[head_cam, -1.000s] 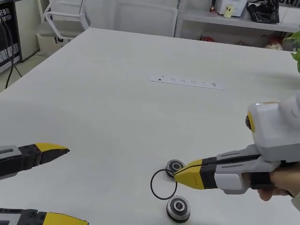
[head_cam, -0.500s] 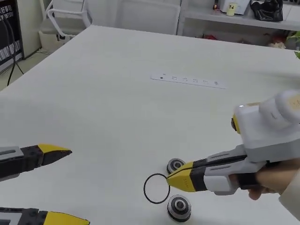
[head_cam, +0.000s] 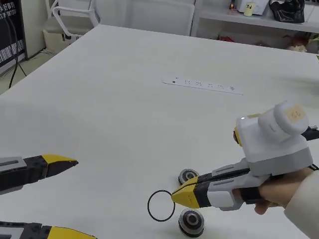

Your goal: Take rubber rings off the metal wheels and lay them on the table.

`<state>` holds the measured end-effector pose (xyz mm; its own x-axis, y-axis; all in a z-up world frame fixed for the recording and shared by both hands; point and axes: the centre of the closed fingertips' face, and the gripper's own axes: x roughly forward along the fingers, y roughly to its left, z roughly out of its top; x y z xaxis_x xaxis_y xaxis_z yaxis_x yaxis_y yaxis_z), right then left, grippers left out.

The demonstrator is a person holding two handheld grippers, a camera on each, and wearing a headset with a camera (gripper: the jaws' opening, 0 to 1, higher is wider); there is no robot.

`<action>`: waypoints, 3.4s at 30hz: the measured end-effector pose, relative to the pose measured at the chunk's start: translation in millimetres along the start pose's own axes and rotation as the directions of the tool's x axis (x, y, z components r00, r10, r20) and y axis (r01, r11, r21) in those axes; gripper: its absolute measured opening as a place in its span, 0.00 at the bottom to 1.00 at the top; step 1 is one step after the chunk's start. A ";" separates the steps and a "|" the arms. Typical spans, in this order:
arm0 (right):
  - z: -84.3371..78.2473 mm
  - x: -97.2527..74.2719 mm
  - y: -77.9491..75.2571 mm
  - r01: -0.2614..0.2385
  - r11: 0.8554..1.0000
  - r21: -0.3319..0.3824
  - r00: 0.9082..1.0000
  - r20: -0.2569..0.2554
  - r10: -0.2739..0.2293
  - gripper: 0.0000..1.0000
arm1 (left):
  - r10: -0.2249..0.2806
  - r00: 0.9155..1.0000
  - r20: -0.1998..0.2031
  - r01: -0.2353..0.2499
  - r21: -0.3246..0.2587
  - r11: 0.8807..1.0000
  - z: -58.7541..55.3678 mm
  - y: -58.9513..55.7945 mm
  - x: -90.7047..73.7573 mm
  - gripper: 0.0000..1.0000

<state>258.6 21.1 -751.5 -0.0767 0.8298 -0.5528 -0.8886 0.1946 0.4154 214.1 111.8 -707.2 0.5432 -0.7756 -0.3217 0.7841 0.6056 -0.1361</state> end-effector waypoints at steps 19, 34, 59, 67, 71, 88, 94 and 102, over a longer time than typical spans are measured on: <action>-11.9 23.4 -13.4 0.022 1.000 0.017 0.998 -0.051 -0.021 0.00 | 0.001 0.999 -0.044 -0.001 0.005 1.000 -8.6 0.0 0.9 0.87; -22.2 31.4 -23.3 0.051 0.999 0.015 0.996 -0.078 -0.050 0.00 | -0.003 0.999 -0.049 0.003 0.009 1.000 -8.0 -2.6 2.3 0.87; -5.0 -17.9 -28.2 0.125 0.992 -0.015 0.992 0.031 -0.124 0.12 | 0.013 0.998 -0.060 -0.011 0.033 0.999 -7.2 -1.1 -4.4 0.86; 5.4 -48.4 -24.7 0.150 0.988 -0.039 0.982 0.120 -0.144 0.14 | 0.015 0.999 -0.048 -0.012 0.049 0.999 2.0 2.9 -9.1 0.86; 6.4 -64.4 -28.3 0.180 0.983 -0.029 0.972 0.157 -0.173 0.15 | 0.020 0.999 -0.047 -0.018 0.059 0.998 7.6 5.7 -10.9 0.86; -39.9 -71.5 -21.6 0.169 0.985 -0.033 0.973 0.167 -0.161 0.21 | 0.025 0.999 -0.047 -0.021 0.083 0.996 31.6 9.4 -12.0 0.83; -51.5 -64.0 -19.0 0.155 0.987 -0.046 0.978 0.149 -0.146 0.23 | 0.006 0.998 -0.058 0.000 0.102 0.995 37.9 6.5 -4.9 0.81; -59.9 -61.3 -21.1 0.160 0.986 -0.043 0.979 0.139 -0.152 0.23 | -0.032 0.997 -0.070 0.041 0.131 0.991 46.6 -0.5 6.1 0.81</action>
<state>254.9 -65.2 -769.6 0.1230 0.8549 -0.5041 -0.9079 0.3021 0.2907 231.0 98.5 -665.5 0.4958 -0.7801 -0.3816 0.8380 0.5450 -0.0255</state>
